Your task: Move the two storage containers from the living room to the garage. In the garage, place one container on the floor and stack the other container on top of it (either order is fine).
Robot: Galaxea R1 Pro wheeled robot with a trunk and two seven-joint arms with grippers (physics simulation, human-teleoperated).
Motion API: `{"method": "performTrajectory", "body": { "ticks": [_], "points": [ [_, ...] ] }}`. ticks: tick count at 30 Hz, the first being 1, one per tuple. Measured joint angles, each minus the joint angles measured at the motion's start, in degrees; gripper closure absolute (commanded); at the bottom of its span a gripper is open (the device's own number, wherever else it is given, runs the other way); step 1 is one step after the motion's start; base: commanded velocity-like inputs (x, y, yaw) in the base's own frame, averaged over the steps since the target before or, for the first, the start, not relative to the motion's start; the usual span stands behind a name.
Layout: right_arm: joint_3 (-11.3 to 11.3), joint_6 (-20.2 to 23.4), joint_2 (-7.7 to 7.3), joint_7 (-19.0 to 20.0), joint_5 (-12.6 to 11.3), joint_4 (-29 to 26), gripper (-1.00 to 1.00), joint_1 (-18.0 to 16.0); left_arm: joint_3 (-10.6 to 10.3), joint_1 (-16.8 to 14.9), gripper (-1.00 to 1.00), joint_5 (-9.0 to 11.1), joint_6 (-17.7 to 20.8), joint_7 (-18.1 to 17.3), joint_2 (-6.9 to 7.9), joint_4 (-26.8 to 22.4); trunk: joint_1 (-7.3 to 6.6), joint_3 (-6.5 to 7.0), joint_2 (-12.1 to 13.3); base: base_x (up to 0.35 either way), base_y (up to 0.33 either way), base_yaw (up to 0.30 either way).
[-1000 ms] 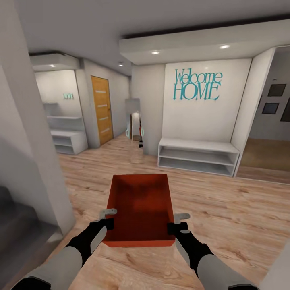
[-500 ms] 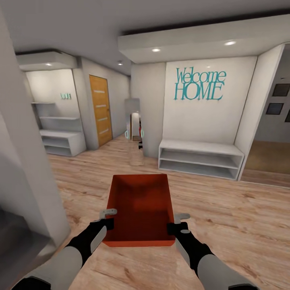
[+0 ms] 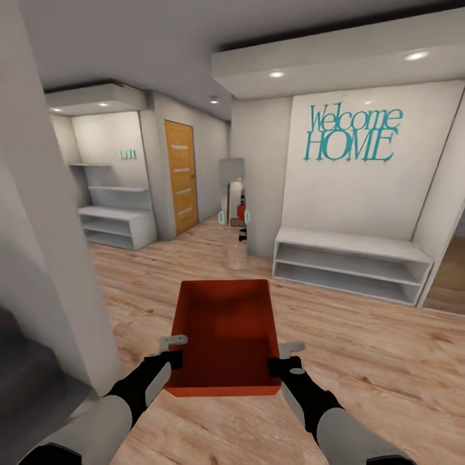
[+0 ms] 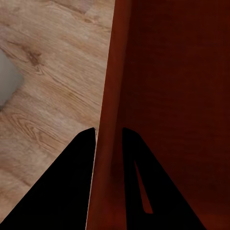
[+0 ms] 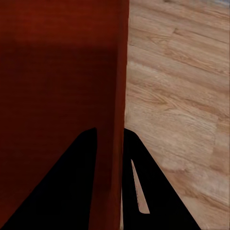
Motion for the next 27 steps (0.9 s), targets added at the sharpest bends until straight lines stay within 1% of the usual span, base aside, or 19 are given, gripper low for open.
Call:
{"method": "performTrajectory", "body": {
  "ticks": [6, 27],
  "points": [
    [0.00, 0.00, -0.01, 0.00, 0.00, -0.02, 1.00, 0.01, 0.00, -0.01, 1.00, -0.01, -0.01, -0.01, -0.01, 0.02, 0.00, 0.00, 0.00, 0.322, 0.000, 0.090],
    [-0.04, -0.20, -0.02, 0.00, -0.03, -0.10, 1.00, 0.01, 0.07, 0.00, 1.00, -0.22, 0.04, 0.00, -0.01, -0.29, 0.00, 0.00, -0.01, 0.322, 0.000, 0.003]
  ]
}}
